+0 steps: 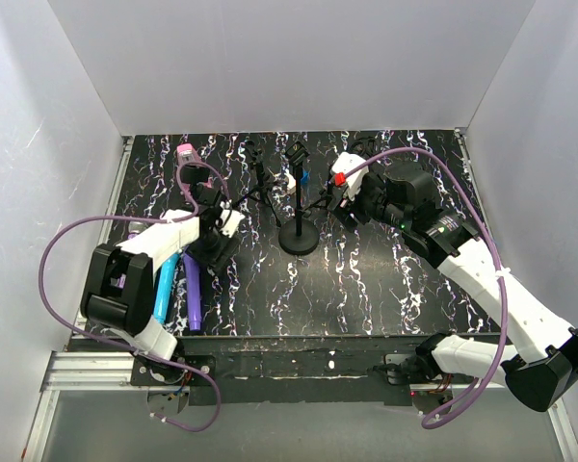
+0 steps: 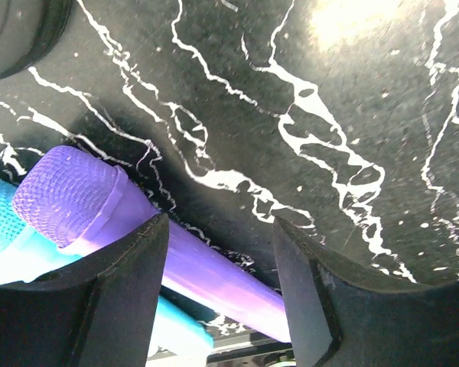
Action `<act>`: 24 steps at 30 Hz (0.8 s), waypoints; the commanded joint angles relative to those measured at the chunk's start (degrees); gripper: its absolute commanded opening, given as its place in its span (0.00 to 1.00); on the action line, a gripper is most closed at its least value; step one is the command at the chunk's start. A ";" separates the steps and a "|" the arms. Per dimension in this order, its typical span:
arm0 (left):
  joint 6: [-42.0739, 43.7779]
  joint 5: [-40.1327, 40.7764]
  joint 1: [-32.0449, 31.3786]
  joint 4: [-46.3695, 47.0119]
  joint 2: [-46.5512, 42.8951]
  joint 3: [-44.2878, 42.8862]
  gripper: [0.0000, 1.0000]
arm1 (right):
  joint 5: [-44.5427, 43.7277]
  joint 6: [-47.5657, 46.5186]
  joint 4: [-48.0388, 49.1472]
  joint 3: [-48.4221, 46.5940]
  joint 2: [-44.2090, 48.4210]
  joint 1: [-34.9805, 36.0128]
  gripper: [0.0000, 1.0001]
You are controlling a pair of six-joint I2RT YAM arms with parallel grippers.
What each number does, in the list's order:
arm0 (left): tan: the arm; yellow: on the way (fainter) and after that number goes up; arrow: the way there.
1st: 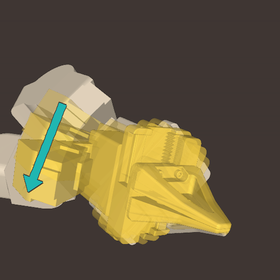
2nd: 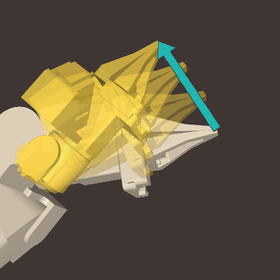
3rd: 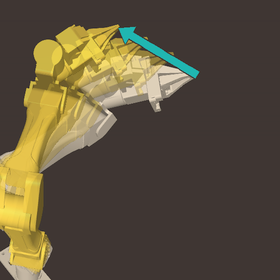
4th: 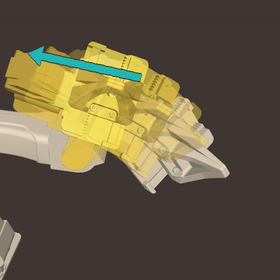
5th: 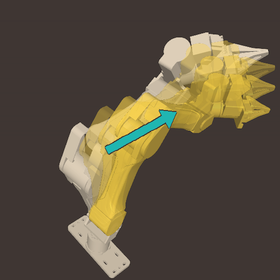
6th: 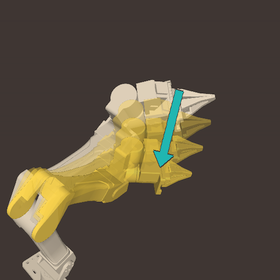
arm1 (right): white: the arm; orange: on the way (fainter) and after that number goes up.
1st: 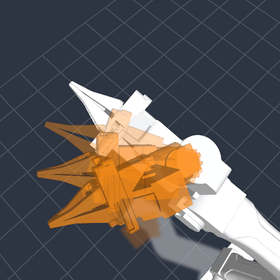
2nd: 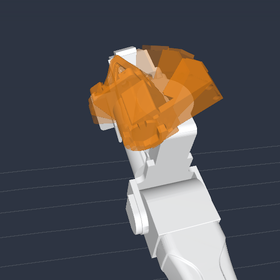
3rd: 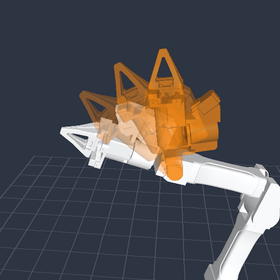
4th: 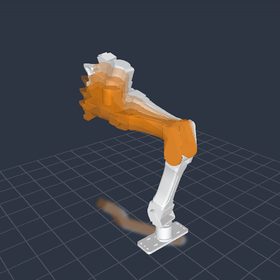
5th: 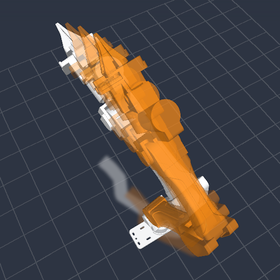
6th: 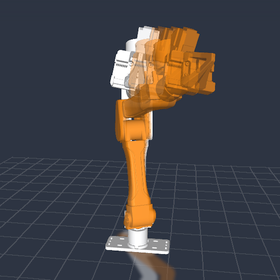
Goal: Remove the microphone from the stand
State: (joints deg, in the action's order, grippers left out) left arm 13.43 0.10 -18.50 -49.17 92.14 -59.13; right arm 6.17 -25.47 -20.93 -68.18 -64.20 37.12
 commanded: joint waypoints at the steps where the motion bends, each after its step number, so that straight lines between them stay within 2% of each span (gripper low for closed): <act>1: 7.22 5.96 0.48 0.21 -4.33 1.82 0.56 | 0.15 -0.19 0.98 -0.90 1.10 -0.39 0.77; 9: 9.86 8.34 0.57 2.32 -5.22 2.98 0.57 | 0.24 0.16 1.15 -0.55 1.10 -0.39 0.77; 14: 9.59 5.10 0.66 2.32 -5.04 1.04 0.57 | 0.15 0.25 1.07 0.16 1.45 -0.39 0.77; 18: 9.95 -0.08 0.66 2.50 -6.27 -0.10 0.57 | -0.11 0.16 0.45 -0.02 1.71 -0.30 0.77; 22: 10.13 -11.41 0.57 2.49 -9.60 -4.05 0.59 | -0.20 -0.45 -1.39 -0.63 2.24 -0.47 0.77; 24: 11.17 -18.69 0.57 3.98 -12.06 -5.90 0.64 | -0.29 -0.63 -2.62 -0.72 2.68 -0.47 0.78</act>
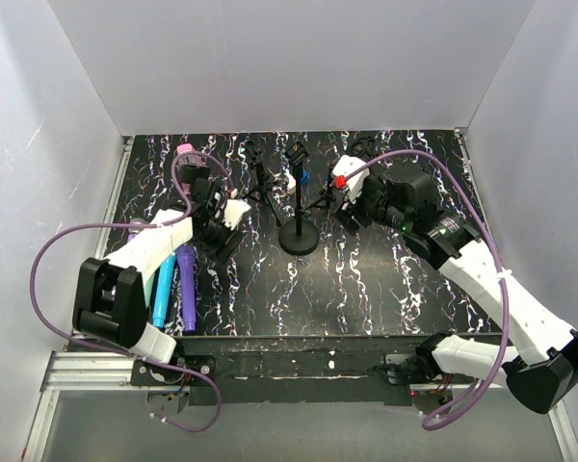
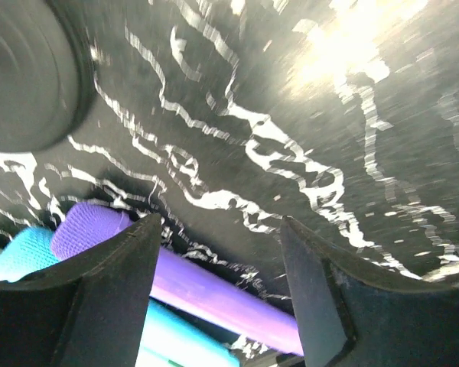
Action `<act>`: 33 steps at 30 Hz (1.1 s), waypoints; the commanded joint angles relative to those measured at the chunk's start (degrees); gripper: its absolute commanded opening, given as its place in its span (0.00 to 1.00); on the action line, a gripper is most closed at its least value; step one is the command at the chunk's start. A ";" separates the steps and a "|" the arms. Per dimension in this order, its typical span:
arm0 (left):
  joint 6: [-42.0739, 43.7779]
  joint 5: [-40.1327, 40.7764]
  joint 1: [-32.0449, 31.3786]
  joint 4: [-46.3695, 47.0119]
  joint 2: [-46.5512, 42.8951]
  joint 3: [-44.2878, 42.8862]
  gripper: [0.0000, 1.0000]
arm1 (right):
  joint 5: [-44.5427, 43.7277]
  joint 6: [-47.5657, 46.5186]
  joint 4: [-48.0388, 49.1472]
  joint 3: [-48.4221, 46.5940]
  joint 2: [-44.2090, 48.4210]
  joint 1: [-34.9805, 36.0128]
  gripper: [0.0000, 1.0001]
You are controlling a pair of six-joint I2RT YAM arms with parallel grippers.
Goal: Remove the microphone from the stand
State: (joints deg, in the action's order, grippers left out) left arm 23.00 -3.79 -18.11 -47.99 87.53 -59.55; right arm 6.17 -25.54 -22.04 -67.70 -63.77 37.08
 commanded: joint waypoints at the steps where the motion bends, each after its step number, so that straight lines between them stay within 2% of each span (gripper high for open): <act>1: 2.13 -18.58 0.18 4.64 -8.94 -6.19 0.67 | -0.11 -0.48 -2.03 -1.12 2.51 -0.69 0.78; 4: 2.31 -30.63 0.09 14.55 -15.70 -5.23 0.71 | 1.20 1.71 -4.40 -1.12 3.21 -2.09 0.78; 7: -1.81 -36.62 -0.35 25.20 -17.39 -6.10 0.71 | 5.67 5.92 -7.56 -1.73 3.48 -5.43 0.78; 12: -10.60 -40.67 -0.35 29.78 -10.54 -14.62 0.72 | 11.83 10.33 -10.48 -2.35 2.69 -10.09 0.78; 16: -18.77 -43.49 -1.14 42.59 -7.03 -15.24 0.71 | 15.97 13.14 -10.74 -2.43 1.46 -11.59 0.78; 23: -17.65 -44.46 -5.35 46.31 -0.35 -21.39 0.69 | 18.78 15.17 -10.04 -1.56 0.23 -11.59 0.78; 26: -17.56 -44.28 -5.97 47.46 1.50 -22.10 0.63 | 18.96 15.43 -10.56 -1.82 -0.48 -11.59 0.77; 33: -17.47 -46.48 -6.50 46.59 2.91 -23.33 0.35 | 18.96 15.87 -9.42 -1.03 -1.18 -11.59 0.77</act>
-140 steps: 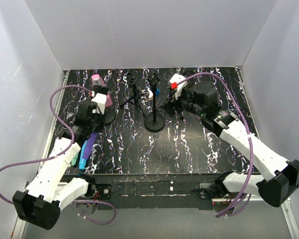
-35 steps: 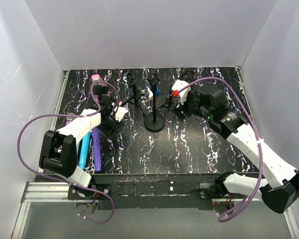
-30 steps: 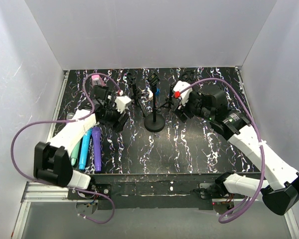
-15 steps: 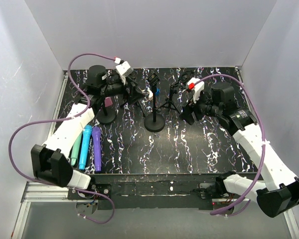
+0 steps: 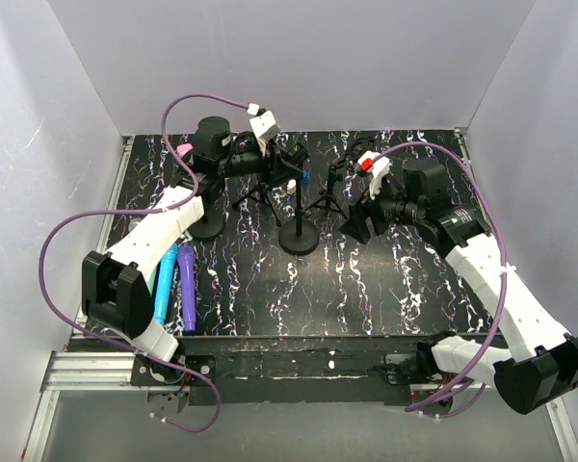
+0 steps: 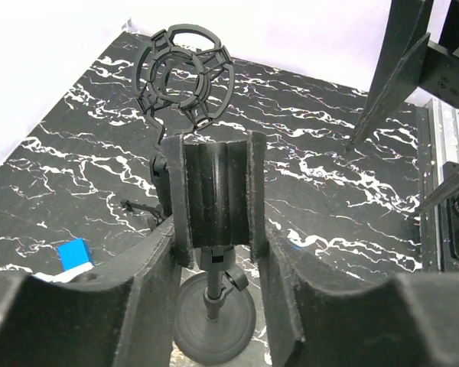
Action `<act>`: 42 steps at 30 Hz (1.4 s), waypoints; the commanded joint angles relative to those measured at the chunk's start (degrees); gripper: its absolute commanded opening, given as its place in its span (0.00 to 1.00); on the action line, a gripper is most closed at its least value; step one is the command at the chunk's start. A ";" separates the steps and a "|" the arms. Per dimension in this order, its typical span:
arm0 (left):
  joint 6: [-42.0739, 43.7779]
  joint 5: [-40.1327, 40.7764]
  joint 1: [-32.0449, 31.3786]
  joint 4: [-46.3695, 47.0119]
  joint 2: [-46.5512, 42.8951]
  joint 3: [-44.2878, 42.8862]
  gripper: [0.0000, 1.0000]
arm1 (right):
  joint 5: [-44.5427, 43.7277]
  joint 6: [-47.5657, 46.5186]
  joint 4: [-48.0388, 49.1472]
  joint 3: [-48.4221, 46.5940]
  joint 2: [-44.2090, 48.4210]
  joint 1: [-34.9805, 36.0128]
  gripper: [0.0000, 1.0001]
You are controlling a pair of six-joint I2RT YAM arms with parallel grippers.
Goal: Remove the microphone from the stand
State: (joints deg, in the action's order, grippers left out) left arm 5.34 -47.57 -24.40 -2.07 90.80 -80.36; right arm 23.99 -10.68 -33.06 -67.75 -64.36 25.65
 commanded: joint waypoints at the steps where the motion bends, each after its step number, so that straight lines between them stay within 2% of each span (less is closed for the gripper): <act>1: 0.19 -3.14 -0.21 0.05 -0.19 -2.78 0.30 | 1.32 1.36 1.51 -0.98 -1.12 -0.07 0.77; 2: 0.11 -3.23 -0.21 -0.13 -0.19 -2.70 0.25 | 1.59 1.71 1.77 -0.98 -1.47 -0.16 0.77; 4: -0.33 -2.62 -0.29 -0.13 -0.19 -2.09 0.24 | 2.55 2.41 1.86 -1.33 -2.52 -0.07 0.76; 5: -0.33 -2.00 -0.38 -0.22 -0.10 -2.00 0.24 | 2.99 2.59 1.86 -1.68 -3.14 -0.16 0.76; 8: -0.33 0.37 -0.82 0.57 0.51 -1.30 0.32 | 3.70 3.03 2.03 -2.74 -4.98 -0.16 0.75; 16: -1.30 2.22 -1.70 3.56 3.15 -2.52 0.28 | 4.66 3.91 2.30 -4.41 -7.27 -0.16 0.75; 18: -1.91 3.01 -1.88 3.82 3.41 -2.70 0.32 | 4.84 4.17 2.38 -4.32 -7.45 -0.16 0.74; 21: -2.27 3.80 -2.23 3.91 3.33 -2.35 0.46 | 4.93 4.70 2.65 -3.97 -7.45 -0.07 0.74; 22: -2.27 3.89 -2.40 3.91 3.33 -2.26 0.47 | 4.84 4.79 2.91 -3.71 -7.36 -0.07 0.74; 31: -2.18 4.06 -2.49 4.53 3.33 -0.85 0.33 | 4.58 5.32 3.44 -3.27 -7.45 -0.16 0.74; 33: -2.44 4.68 -2.49 4.53 2.89 -0.42 0.37 | 4.49 5.32 3.53 -3.36 -7.62 -0.07 0.74; 37: -2.44 6.79 -2.49 4.79 1.13 1.34 0.55 | 4.75 5.67 3.61 -3.36 -7.80 -0.16 0.74; 40: -3.41 7.23 -2.49 5.23 0.08 2.39 0.61 | 5.02 5.67 3.53 -3.36 -7.98 -0.16 0.74; 42: -4.28 7.15 -2.49 5.93 -0.19 2.75 0.59 | 5.10 5.84 3.44 -3.53 -8.24 -0.07 0.74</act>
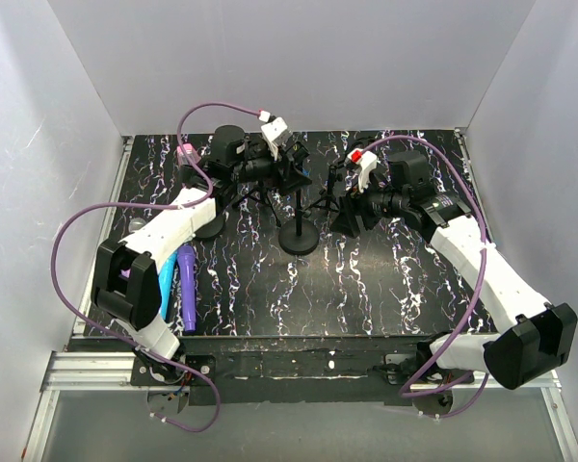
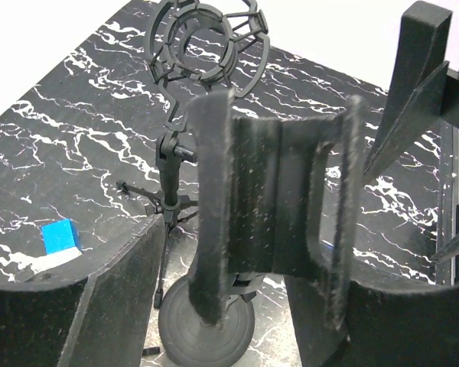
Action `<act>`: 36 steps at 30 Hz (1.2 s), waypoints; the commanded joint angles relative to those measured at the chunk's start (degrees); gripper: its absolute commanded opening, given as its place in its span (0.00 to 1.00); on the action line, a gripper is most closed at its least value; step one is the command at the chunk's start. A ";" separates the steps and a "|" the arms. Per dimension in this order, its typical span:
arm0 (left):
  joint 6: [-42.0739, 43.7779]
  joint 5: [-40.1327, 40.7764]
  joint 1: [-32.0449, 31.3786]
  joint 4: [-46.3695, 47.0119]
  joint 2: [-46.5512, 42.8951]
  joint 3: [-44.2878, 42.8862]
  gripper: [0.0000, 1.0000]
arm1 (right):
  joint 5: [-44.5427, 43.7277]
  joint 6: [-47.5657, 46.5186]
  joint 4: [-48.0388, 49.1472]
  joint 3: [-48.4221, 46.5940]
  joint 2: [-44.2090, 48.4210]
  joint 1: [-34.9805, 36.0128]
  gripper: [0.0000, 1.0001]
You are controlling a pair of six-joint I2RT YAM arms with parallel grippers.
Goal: Remove the microphone from the stand
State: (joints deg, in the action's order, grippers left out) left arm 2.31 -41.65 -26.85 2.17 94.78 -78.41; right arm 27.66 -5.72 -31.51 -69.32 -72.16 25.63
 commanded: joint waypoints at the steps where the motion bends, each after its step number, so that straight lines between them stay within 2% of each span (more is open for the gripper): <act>1: -1.34 0.78 -0.04 2.04 -3.99 0.89 0.57 | 1.43 0.79 1.80 -2.05 -0.52 -0.14 0.74; 9: -1.78 -0.80 -0.04 4.24 -3.90 0.80 0.28 | 0.73 0.35 0.48 -2.84 -0.96 -0.14 0.74; 12: -3.88 -2.12 -0.04 4.59 -3.82 0.81 0.10 | 0.73 0.53 0.48 -2.75 -1.05 -0.14 0.74; 13: -4.24 -2.30 -0.04 4.59 -3.82 0.89 0.01 | 0.73 0.53 0.48 -2.84 -1.05 -0.14 0.74; 18: -8.10 -0.37 -0.04 4.24 -4.87 0.54 0.00 | 0.99 0.97 0.31 -3.98 -2.19 -0.14 0.74; 23: -10.83 0.77 -0.04 3.45 -6.80 0.45 0.00 | 6.52 1.41 -3.46 -6.96 -6.31 -0.14 0.74; 27: -13.72 2.80 0.39 4.68 -9.44 3.78 0.00 | 9.78 3.16 -5.50 -8.11 -10.27 -0.14 0.77; 36: -18.47 4.12 3.03 5.82 -16.73 12.49 0.00 | 10.22 5.28 -8.22 -14.43 -19.41 1.70 0.76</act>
State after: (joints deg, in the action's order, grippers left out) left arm -11.81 -38.09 -24.95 5.10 83.83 -67.44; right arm 35.70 -1.83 -38.63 -79.00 -89.43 25.98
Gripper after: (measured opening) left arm 0.337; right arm 0.765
